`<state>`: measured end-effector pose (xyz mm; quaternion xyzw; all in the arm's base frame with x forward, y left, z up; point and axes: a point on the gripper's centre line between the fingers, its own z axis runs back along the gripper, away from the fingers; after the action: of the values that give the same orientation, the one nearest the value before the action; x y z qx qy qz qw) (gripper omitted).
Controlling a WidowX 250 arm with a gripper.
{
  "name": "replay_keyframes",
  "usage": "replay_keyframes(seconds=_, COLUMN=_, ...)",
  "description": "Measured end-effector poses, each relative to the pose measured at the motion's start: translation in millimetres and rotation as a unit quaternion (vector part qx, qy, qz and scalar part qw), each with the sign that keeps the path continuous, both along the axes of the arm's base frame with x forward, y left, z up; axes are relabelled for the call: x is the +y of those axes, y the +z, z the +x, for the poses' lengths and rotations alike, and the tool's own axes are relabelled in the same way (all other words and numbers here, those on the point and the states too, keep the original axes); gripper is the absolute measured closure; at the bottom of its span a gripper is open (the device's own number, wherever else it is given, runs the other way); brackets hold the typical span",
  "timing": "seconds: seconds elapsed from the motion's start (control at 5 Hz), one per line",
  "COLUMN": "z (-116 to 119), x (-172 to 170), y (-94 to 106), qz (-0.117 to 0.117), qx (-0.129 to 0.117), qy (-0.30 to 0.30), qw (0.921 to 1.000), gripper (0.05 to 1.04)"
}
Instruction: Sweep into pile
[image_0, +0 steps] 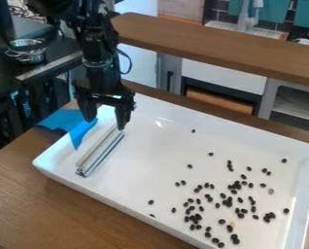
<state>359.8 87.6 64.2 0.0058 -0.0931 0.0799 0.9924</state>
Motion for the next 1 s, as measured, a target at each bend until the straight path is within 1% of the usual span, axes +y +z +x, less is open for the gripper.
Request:
replay_keyframes(seconds=0.2, z=-3, x=-1, y=-13.1, qz=-0.005, qx=0.016, qy=0.003, qw=0.9999, gripper=0.084)
replay_keyframes(seconds=0.4, z=0, x=3, y=-20.7, qz=0.009, qx=0.0, qy=0.011, qw=0.9999, gripper=0.084)
replay_keyframes(seconds=0.6, z=1, x=4, y=-24.5, qz=0.014, qx=-0.008, qy=0.0, qw=0.9999, gripper=0.084)
replay_keyframes(seconds=1.0, z=0, x=11, y=-39.3, qz=0.017, qx=0.0, qy=-0.005, qw=0.9999, gripper=0.084)
